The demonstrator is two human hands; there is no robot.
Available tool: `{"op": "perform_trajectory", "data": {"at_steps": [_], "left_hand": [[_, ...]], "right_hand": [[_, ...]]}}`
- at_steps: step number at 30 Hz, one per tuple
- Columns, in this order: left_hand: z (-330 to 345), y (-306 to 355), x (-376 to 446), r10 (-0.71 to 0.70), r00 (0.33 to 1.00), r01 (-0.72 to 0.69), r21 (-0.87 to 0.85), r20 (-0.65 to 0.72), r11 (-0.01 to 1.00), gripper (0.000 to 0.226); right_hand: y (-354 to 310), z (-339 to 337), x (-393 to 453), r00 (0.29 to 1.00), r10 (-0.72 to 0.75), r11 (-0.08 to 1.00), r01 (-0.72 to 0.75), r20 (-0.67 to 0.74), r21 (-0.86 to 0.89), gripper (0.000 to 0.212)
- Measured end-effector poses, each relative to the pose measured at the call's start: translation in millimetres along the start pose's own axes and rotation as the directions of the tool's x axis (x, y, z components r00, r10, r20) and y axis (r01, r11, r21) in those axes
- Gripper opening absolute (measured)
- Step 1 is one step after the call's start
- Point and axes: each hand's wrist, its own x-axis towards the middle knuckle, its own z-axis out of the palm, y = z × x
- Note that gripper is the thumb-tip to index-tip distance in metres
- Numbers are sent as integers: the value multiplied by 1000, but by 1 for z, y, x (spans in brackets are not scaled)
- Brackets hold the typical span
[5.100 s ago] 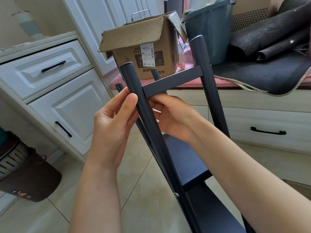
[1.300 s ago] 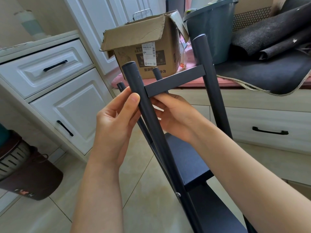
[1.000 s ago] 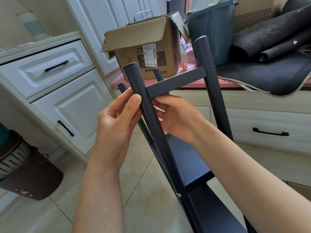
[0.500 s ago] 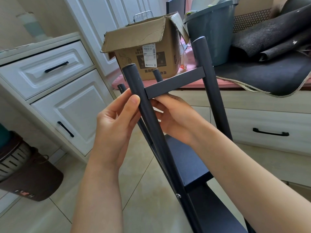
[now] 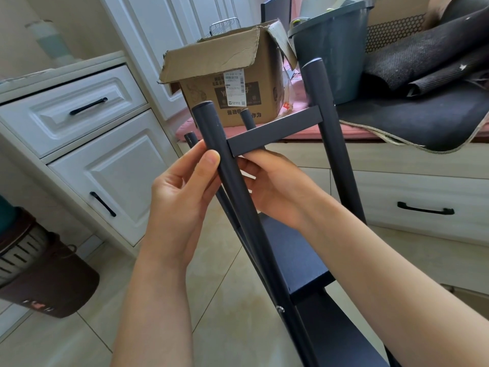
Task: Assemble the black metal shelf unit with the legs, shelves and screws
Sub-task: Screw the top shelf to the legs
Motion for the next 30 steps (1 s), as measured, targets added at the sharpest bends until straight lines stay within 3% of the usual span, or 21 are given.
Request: {"op": "perform_trajectory", "data": {"at_steps": [5, 12, 19, 30], "left_hand": [[0, 0, 0, -1, 1000, 1, 7, 4, 1000, 48], [0, 0, -1, 1, 1000, -1, 12, 8, 1000, 44], [0, 0, 0, -7, 1000, 7, 17, -3, 1000, 43], [0, 1, -1, -8, 1000, 8, 14, -2, 1000, 46]], "right_hand": [[0, -3, -4, 998, 18, 996, -23, 56, 87, 14], [1, -1, -2, 1000, 19, 1000, -18, 17, -13, 14], [0, -1, -6, 997, 12, 999, -16, 80, 50, 15], [-1, -1, -5, 998, 43, 999, -43, 34, -1, 14]]}}
